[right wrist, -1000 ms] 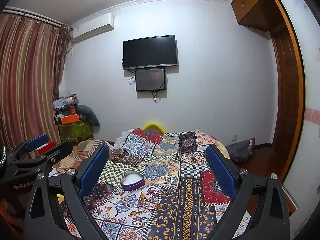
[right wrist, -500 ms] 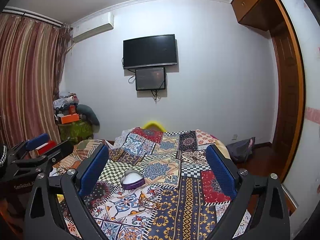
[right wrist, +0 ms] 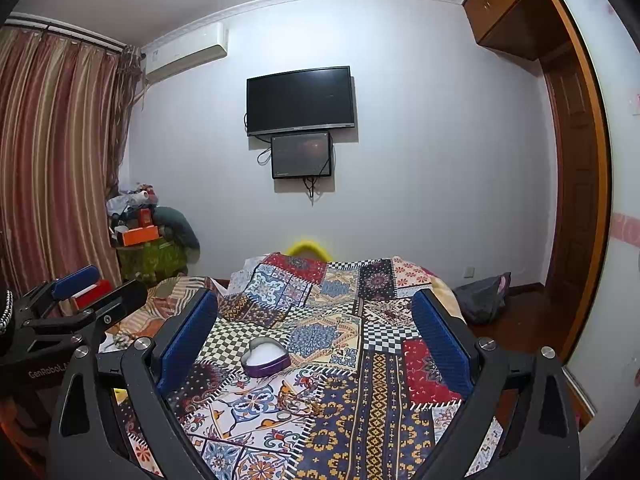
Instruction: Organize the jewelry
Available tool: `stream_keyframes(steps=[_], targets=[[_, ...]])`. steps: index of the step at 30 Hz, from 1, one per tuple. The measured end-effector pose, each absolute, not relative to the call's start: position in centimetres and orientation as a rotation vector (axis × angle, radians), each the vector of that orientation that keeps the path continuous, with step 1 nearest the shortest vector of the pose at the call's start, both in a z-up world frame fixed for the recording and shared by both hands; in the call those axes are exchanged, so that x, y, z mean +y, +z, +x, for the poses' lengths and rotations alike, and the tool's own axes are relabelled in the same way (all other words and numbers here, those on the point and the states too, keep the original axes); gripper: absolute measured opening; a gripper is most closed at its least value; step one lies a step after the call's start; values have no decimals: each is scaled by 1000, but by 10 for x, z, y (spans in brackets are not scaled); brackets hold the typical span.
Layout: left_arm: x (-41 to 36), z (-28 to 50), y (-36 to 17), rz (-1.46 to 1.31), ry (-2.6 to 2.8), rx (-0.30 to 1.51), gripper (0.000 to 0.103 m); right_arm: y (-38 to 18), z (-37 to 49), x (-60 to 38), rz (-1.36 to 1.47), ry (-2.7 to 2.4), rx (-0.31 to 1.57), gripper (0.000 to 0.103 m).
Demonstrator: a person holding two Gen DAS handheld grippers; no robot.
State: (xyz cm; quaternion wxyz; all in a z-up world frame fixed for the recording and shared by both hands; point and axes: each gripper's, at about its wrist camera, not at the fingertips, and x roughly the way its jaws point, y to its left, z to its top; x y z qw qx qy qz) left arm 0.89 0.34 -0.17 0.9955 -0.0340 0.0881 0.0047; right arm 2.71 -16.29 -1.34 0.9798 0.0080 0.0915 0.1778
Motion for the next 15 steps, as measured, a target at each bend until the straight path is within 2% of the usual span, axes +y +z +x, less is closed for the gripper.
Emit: stream_keyframes(steps=[15], targets=[[6,19,-3,-76,4,191,103,-13,32,-164,14,355,209,97]])
